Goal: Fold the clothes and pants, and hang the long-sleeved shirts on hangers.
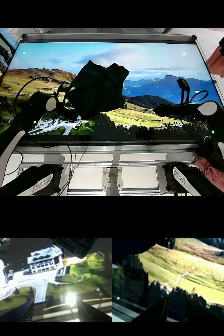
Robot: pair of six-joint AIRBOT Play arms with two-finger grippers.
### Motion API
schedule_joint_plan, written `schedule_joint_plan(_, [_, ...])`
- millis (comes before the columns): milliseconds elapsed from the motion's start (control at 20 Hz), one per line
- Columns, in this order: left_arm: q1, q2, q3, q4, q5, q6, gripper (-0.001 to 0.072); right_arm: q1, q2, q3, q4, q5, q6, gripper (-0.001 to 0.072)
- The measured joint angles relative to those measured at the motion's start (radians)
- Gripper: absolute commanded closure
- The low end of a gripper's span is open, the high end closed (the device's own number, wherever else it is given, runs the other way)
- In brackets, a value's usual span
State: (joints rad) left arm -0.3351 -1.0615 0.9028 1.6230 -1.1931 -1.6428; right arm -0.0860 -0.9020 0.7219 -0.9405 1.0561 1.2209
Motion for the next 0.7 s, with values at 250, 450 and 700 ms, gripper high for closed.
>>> schedule_joint_plan(250, [0.000, -0.005, 0.000, -0.001, 0.011, 0.000, 0.0122, 0.000, -0.117, 0.000, 0.132, -0.007, -0.102, 0.0442])
schedule_joint_plan(450, [-0.005, -0.035, 0.000, -0.033, 0.074, 0.016, 0.0134, 0.018, -0.178, 0.002, 0.223, -0.035, -0.180, 0.0332])
schedule_joint_plan(700, [-0.074, -0.103, 0.000, -0.083, 0.237, 0.187, 0.0133, 0.156, -0.241, 0.003, 0.280, -0.141, -0.228, 0.0328])
